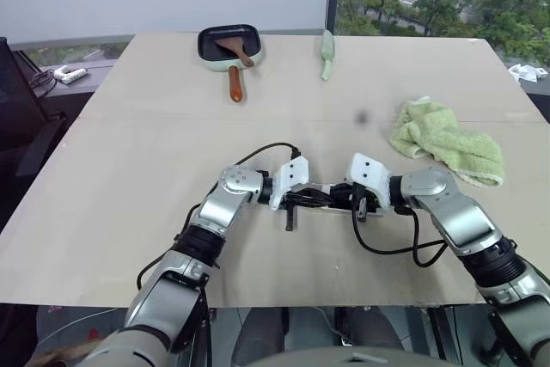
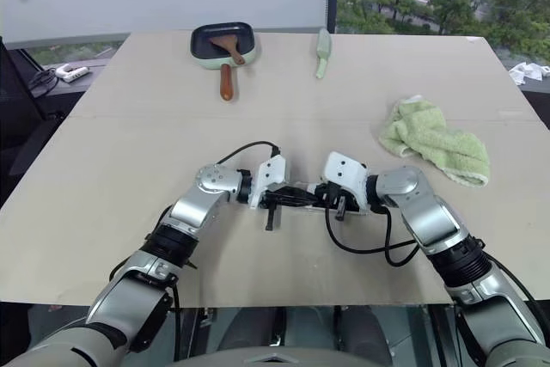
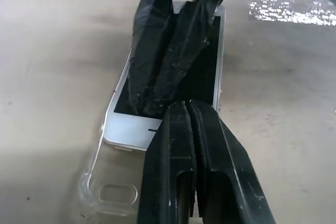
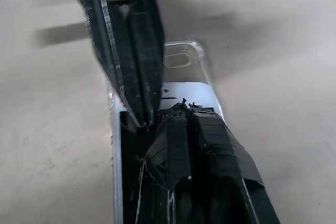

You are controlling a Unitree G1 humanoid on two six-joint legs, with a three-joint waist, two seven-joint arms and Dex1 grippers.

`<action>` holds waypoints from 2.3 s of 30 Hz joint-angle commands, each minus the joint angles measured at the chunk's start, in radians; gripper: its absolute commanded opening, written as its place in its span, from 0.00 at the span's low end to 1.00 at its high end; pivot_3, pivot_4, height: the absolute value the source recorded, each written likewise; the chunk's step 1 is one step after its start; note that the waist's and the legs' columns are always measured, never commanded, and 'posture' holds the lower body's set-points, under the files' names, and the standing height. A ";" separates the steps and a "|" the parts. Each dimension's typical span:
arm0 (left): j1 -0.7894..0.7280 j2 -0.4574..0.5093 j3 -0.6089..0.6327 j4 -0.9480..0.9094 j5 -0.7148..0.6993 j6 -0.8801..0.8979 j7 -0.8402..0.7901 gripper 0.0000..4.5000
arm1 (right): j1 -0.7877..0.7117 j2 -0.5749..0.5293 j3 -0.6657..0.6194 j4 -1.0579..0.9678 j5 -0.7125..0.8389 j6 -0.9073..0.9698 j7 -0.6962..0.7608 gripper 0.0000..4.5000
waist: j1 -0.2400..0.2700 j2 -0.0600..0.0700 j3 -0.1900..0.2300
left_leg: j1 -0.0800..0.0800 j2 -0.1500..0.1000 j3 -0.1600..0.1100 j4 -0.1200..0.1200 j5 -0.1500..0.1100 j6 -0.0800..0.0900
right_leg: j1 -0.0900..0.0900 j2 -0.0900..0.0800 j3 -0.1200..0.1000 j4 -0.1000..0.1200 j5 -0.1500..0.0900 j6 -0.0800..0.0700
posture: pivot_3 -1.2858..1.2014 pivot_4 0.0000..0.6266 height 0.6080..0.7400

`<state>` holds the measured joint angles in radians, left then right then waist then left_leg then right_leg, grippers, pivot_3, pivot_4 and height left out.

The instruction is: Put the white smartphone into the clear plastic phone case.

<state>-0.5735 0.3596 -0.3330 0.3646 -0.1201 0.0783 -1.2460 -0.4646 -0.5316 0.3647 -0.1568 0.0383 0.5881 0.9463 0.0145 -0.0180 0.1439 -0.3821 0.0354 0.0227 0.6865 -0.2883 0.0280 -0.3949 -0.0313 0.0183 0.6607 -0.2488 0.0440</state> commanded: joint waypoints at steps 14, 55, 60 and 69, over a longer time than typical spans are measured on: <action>0.018 -0.019 -0.001 0.008 -0.024 -0.022 -0.059 0.02 | 0.020 -0.022 0.017 0.024 -0.008 0.037 -0.023 0.00 | -0.002 0.000 0.000 | -0.001 0.000 0.000 -0.001 0.000 0.000 | -0.001 0.000 0.000 -0.001 0.000 0.000 | 0.52 0.24 1.00; -0.030 -0.036 -0.100 0.302 0.160 -0.213 0.045 0.02 | 0.122 -0.075 -0.172 -0.161 0.241 0.008 0.023 0.00 | -0.001 0.000 -0.001 | -0.001 0.001 -0.001 -0.002 0.000 0.000 | 0.001 -0.002 -0.001 -0.004 -0.002 -0.003 | 0.52 0.24 1.00; -0.031 -0.036 -0.101 0.304 0.161 -0.215 0.046 0.02 | 0.126 -0.093 -0.166 -0.106 0.200 -0.046 0.001 0.00 | 0.000 0.000 -0.001 | 0.000 0.000 -0.001 -0.002 0.000 0.000 | 0.001 -0.002 -0.001 -0.004 -0.002 -0.003 | 0.52 0.24 1.00; -0.029 -0.034 -0.100 0.298 0.159 -0.225 0.044 0.02 | 0.155 -0.237 -0.295 -0.001 0.209 -0.084 0.030 0.00 | 0.000 0.000 -0.001 | -0.001 0.001 -0.001 -0.002 0.000 0.000 | 0.001 -0.002 -0.001 -0.006 -0.002 -0.003 | 0.52 0.24 1.00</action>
<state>-0.6462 0.3045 -0.3706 0.5695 -0.0587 -0.1907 -1.2072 -0.3079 -0.7543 0.1103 -0.1581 0.2449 0.5279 0.9679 0.0146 -0.0178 0.1432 -0.3834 0.0360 0.0223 0.6844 -0.2883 0.0281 -0.3938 -0.0338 0.0178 0.6545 -0.2510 0.0409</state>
